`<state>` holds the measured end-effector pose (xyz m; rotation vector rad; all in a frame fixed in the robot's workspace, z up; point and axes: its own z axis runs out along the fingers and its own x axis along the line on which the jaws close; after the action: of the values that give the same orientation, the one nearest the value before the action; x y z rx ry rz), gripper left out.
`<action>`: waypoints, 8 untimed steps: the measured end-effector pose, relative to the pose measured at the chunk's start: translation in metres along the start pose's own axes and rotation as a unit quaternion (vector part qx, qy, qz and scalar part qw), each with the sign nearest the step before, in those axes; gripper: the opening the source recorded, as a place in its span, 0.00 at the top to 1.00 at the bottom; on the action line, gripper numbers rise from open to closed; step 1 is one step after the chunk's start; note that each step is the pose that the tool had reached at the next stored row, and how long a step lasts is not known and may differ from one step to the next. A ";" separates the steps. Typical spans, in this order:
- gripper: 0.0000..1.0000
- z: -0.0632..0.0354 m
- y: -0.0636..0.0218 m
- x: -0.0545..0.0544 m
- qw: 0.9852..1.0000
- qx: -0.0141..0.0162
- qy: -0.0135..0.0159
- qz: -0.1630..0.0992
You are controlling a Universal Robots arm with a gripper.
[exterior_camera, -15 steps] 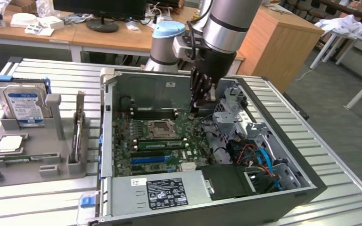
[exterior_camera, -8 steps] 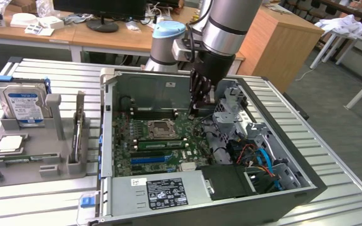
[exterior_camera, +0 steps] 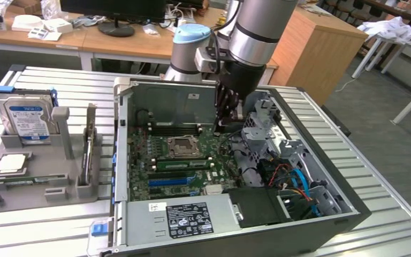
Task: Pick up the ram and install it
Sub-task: 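Press down the ram until it locks into place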
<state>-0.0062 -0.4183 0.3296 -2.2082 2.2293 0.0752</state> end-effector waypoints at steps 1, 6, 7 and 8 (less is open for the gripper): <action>0.89 0.0007 0.0000 0.000 1.000 0.000 0.000 0.000; 0.89 0.0042 -0.0001 0.000 1.000 0.000 0.000 0.000; 0.89 0.0049 -0.0002 0.000 1.000 0.000 0.000 0.000; 0.89 0.0057 -0.0002 0.000 1.000 0.000 0.000 0.000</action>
<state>-0.0062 -0.4183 0.3239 -2.2081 2.2292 0.0752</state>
